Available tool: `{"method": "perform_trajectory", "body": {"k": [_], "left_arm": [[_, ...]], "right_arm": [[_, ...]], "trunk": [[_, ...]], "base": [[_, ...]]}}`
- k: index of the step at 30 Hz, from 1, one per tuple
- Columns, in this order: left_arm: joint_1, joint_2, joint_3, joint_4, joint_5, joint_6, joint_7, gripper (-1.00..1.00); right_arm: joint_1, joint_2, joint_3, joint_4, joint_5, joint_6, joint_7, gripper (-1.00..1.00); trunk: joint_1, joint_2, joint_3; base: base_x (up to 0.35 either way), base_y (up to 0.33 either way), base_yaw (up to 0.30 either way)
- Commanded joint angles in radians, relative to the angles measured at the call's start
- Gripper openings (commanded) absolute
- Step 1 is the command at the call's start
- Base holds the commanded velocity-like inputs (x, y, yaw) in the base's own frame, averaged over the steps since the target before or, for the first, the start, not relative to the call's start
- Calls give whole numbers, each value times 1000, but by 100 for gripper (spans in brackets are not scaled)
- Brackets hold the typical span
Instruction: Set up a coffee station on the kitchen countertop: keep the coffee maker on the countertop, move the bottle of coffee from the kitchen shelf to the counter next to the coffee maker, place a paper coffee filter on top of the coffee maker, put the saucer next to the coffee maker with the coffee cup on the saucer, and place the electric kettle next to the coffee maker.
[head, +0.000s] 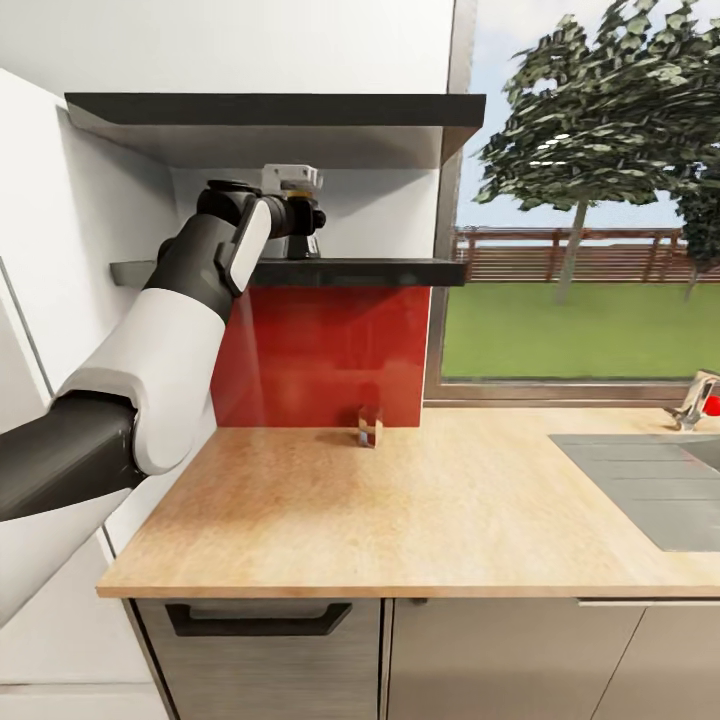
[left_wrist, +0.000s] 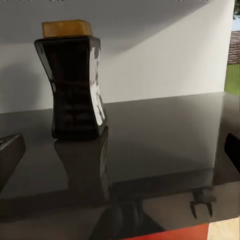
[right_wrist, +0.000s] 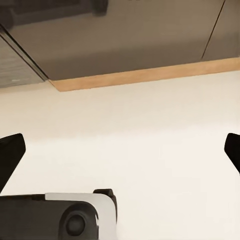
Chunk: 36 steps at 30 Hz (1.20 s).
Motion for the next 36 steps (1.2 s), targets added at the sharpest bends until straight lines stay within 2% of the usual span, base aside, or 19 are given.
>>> {"method": "perform_trajectory", "body": {"k": [1, 6, 7, 8, 11, 22, 27, 36], "left_arm": [[-1, 0, -1, -1, -1, 4, 5, 100], [-1, 0, 0, 0, 0, 4, 93, 100], [-1, 0, 0, 0, 2, 4, 138, 100], [-1, 0, 0, 0, 3, 3, 155, 100], [-1, 0, 0, 0, 4, 2, 173, 100], [-1, 0, 0, 2, 5, 1, 185, 100], [-1, 0, 0, 2, 7, 1, 185, 100], [-1, 0, 0, 2, 47, 1, 186, 100]], "right_arm": [[0, 0, 6, 1, -10, -1, 7, 100], [0, 0, 6, 1, -10, -1, 6, 100], [0, 0, 6, 1, -11, -1, 6, 100], [0, 0, 6, 1, -11, -1, 6, 100], [0, 0, 6, 1, -11, -1, 6, 100], [0, 0, 5, 1, -11, -1, 5, 100], [0, 0, 5, 1, -11, -1, 5, 100], [0, 0, 5, 1, -11, -1, 5, 100]], "trunk": [[1, -2, -2], [1, -2, -2], [1, -2, -2], [1, -2, -2], [1, -2, -2], [1, -2, -2], [1, -2, -2], [1, -2, -2]], "base": [[31, 0, 0], [14, 0, 0], [4, 0, 0], [43, 0, 0], [141, 0, 0], [119, 0, 0], [264, 0, 0], [318, 0, 0]]}}
